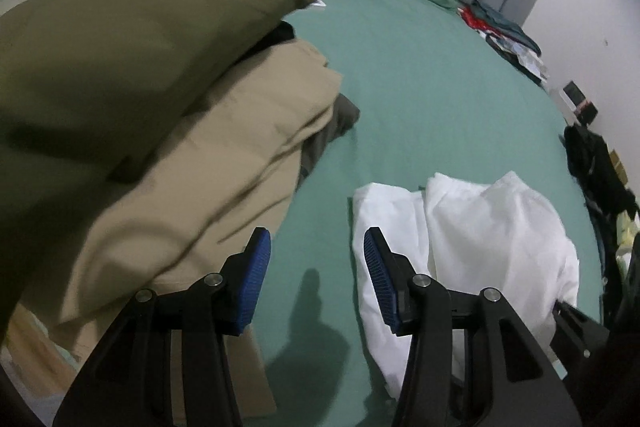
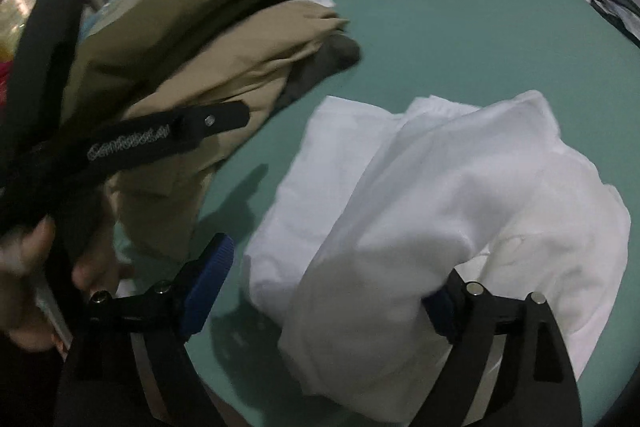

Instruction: Fold large clothes

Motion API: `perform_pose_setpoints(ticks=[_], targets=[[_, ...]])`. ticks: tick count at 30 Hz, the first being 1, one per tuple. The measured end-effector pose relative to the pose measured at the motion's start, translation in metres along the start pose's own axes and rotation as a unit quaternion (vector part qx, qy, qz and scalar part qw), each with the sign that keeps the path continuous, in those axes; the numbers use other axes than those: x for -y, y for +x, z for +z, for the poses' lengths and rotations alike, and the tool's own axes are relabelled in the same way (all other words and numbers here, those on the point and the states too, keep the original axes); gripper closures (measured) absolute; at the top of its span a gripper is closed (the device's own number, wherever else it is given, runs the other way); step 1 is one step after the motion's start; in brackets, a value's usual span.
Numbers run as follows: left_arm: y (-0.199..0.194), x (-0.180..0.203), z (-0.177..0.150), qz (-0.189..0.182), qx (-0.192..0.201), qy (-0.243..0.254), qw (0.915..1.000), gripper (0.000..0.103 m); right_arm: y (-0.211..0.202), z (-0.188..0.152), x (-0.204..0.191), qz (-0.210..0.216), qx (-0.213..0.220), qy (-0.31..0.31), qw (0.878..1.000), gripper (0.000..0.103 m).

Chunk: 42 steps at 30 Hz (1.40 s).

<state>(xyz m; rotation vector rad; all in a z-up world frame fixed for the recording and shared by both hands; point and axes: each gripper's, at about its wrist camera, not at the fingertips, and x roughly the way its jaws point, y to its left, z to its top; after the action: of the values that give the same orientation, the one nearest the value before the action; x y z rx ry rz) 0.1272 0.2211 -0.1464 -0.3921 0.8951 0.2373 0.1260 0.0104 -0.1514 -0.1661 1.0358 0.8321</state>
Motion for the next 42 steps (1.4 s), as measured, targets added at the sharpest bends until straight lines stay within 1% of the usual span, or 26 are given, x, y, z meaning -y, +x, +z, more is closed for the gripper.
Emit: perform_pose_setpoints(ticks=[2, 3, 5, 7, 9, 10, 12, 13, 16, 17, 19, 20, 21, 22, 23, 25, 26, 27, 29, 32, 34, 35, 38, 39, 40, 42], targets=[[-0.003, 0.000, 0.002, 0.003, 0.007, 0.001, 1.0000, 0.052, -0.008, -0.003, -0.004, 0.015, 0.004, -0.018, 1.000, 0.016], [-0.004, 0.002, 0.003, 0.003, 0.007, 0.005, 1.0000, 0.052, -0.015, -0.005, -0.008, 0.022, 0.013, -0.031, 0.999, 0.016], [-0.004, 0.009, 0.003, -0.011, 0.005, 0.014, 0.9998, 0.052, -0.026, -0.007, -0.017, 0.038, 0.033, -0.060, 0.997, 0.016], [-0.004, 0.020, 0.001, -0.022, 0.005, 0.028, 0.9993, 0.052, -0.042, -0.012, -0.022, 0.025, 0.054, -0.084, 0.995, 0.016], [-0.008, 0.028, 0.001, -0.038, 0.009, 0.035, 0.9986, 0.052, -0.056, -0.016, -0.021, 0.004, 0.069, -0.090, 0.994, 0.016], [-0.010, 0.033, 0.002, -0.048, 0.014, 0.038, 0.9980, 0.052, -0.061, -0.018, -0.018, -0.003, 0.074, -0.086, 0.993, 0.016], [-0.019, 0.044, 0.003, -0.076, 0.036, 0.043, 0.9956, 0.051, -0.076, -0.023, -0.006, -0.014, 0.091, -0.069, 0.993, 0.016], [-0.026, 0.052, 0.005, -0.093, 0.053, 0.048, 0.9931, 0.051, -0.083, -0.026, 0.000, -0.018, 0.098, -0.060, 0.993, 0.016], [-0.040, 0.072, 0.005, -0.129, 0.086, 0.070, 0.9854, 0.051, -0.103, -0.034, 0.028, -0.037, 0.118, -0.025, 0.992, 0.016], [-0.042, 0.082, 0.003, -0.141, 0.092, 0.087, 0.9819, 0.048, -0.106, -0.037, 0.036, -0.045, 0.121, -0.012, 0.992, 0.016], [-0.037, 0.098, -0.002, -0.152, 0.082, 0.114, 0.9784, 0.047, -0.109, -0.044, 0.058, -0.068, 0.120, 0.021, 0.990, 0.016], [-0.029, 0.109, -0.007, -0.155, 0.068, 0.133, 0.9765, 0.047, -0.109, -0.047, 0.069, -0.082, 0.116, 0.037, 0.989, 0.016], [-0.023, 0.115, -0.010, -0.151, 0.056, 0.147, 0.9760, 0.047, -0.107, -0.047, 0.078, -0.095, 0.113, 0.050, 0.988, 0.016], [-0.012, 0.122, -0.016, -0.134, 0.037, 0.164, 0.9767, 0.047, -0.104, -0.047, 0.085, -0.106, 0.109, 0.064, 0.986, 0.016], [0.003, 0.127, -0.022, -0.107, 0.011, 0.179, 0.9779, 0.047, -0.104, -0.051, 0.094, -0.114, 0.107, 0.078, 0.985, 0.016], [0.027, 0.121, -0.027, -0.067, -0.024, 0.177, 0.9817, 0.047, -0.103, -0.053, 0.104, -0.124, 0.107, 0.098, 0.982, 0.016], [0.040, 0.108, -0.028, -0.039, -0.043, 0.153, 0.9866, 0.047, -0.102, -0.054, 0.109, -0.127, 0.104, 0.105, 0.981, 0.016], [0.048, 0.097, -0.026, -0.021, -0.051, 0.129, 0.9901, 0.047, -0.100, -0.055, 0.113, -0.131, 0.101, 0.113, 0.980, 0.016], [0.056, 0.073, -0.019, 0.037, -0.048, 0.086, 0.9945, 0.047, -0.095, -0.056, 0.119, -0.136, 0.095, 0.126, 0.978, 0.016], [0.057, 0.046, -0.010, 0.065, -0.039, 0.024, 0.9969, 0.047, -0.089, -0.060, 0.123, -0.133, 0.088, 0.138, 0.978, 0.016], [0.053, 0.038, -0.005, 0.065, -0.029, 0.005, 0.9974, 0.047, -0.084, -0.063, 0.124, -0.131, 0.080, 0.140, 0.978, 0.016], [0.051, 0.036, -0.002, 0.058, -0.022, 0.004, 0.9981, 0.047, -0.082, -0.065, 0.126, -0.131, 0.076, 0.141, 0.978, 0.016], [0.039, 0.047, 0.003, 0.019, -0.005, 0.022, 0.9996, 0.047, -0.073, -0.065, 0.130, -0.124, 0.071, 0.145, 0.979, 0.016], [0.038, 0.051, 0.002, 0.008, -0.006, 0.029, 0.9995, 0.047, -0.072, -0.065, 0.133, -0.122, 0.072, 0.145, 0.979, 0.016], [0.040, 0.054, 0.002, -0.010, -0.015, 0.036, 0.9992, 0.046, -0.071, -0.064, 0.134, -0.122, 0.073, 0.145, 0.979, 0.016], [0.047, 0.063, -0.003, -0.030, -0.040, 0.042, 0.9979, 0.044, -0.068, -0.062, 0.136, -0.121, 0.072, 0.142, 0.980, 0.016]])
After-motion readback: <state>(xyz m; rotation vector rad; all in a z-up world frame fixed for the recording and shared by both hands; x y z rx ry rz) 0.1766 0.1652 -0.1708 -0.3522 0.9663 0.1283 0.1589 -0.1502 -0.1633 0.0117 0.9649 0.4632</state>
